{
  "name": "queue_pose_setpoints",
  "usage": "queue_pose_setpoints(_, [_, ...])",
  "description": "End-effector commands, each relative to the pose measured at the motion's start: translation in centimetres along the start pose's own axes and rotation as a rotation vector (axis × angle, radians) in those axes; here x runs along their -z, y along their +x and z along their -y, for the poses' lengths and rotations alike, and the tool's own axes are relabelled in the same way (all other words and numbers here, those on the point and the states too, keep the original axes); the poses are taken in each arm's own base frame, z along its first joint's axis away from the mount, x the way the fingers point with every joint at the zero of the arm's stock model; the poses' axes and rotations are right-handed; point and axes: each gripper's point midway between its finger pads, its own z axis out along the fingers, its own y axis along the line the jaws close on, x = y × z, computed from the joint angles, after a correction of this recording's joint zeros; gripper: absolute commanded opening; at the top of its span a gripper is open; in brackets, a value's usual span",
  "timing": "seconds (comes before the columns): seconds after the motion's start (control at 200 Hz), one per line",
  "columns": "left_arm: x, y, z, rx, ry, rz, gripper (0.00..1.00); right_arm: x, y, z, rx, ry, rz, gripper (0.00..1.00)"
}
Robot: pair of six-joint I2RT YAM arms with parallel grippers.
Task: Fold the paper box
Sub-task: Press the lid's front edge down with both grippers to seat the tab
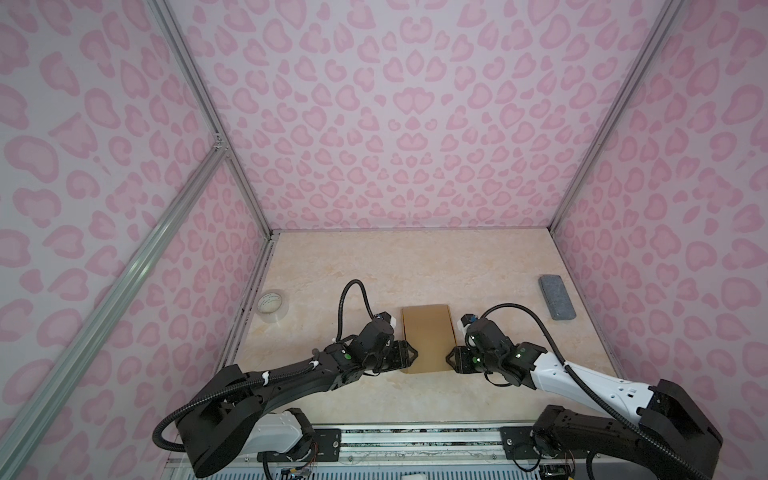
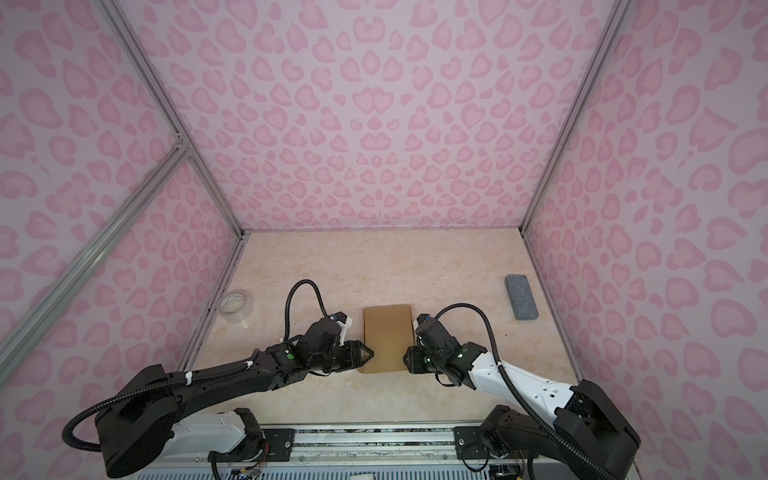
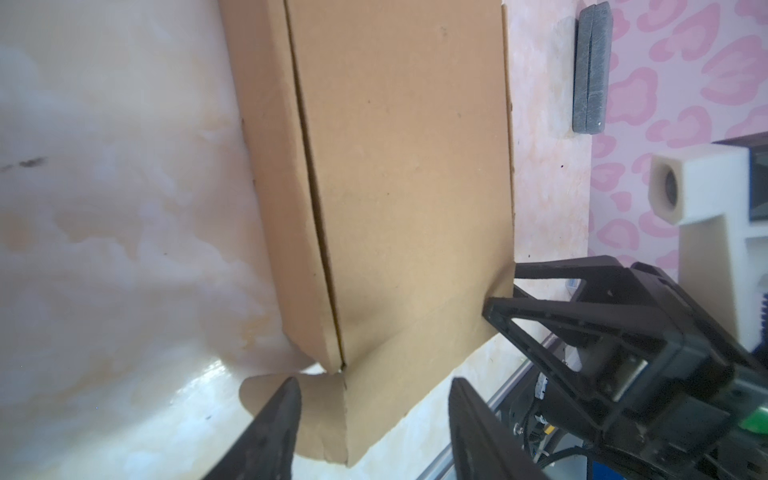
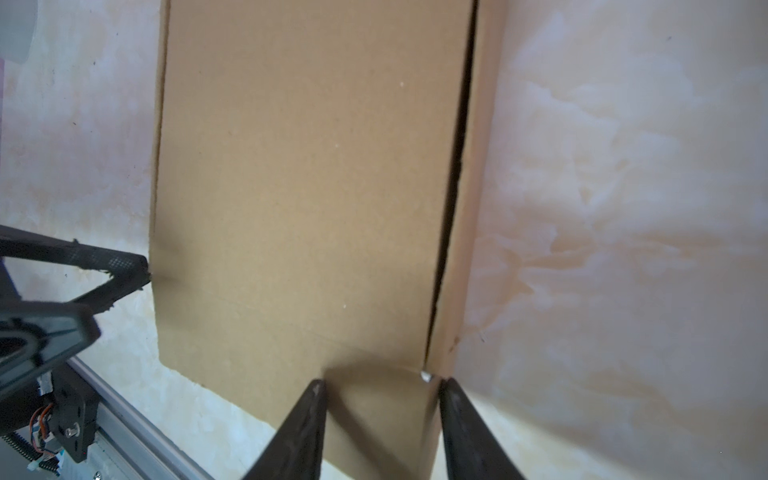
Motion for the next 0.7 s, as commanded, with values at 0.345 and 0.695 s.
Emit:
queue_pose_setpoints(0.345, [-0.9, 0.3, 0.8, -0.02, 0.043, -0.039, 0.6, -0.3, 0.1, 0.3, 0.01, 0.015, -0.006, 0.45])
queue_pose_setpoints(0.695, [-2.0, 0.7, 1.1, -0.016, 0.06, -0.075, 0.58, -0.3, -0.1, -0.1, 0.007, 0.003, -0.008, 0.45])
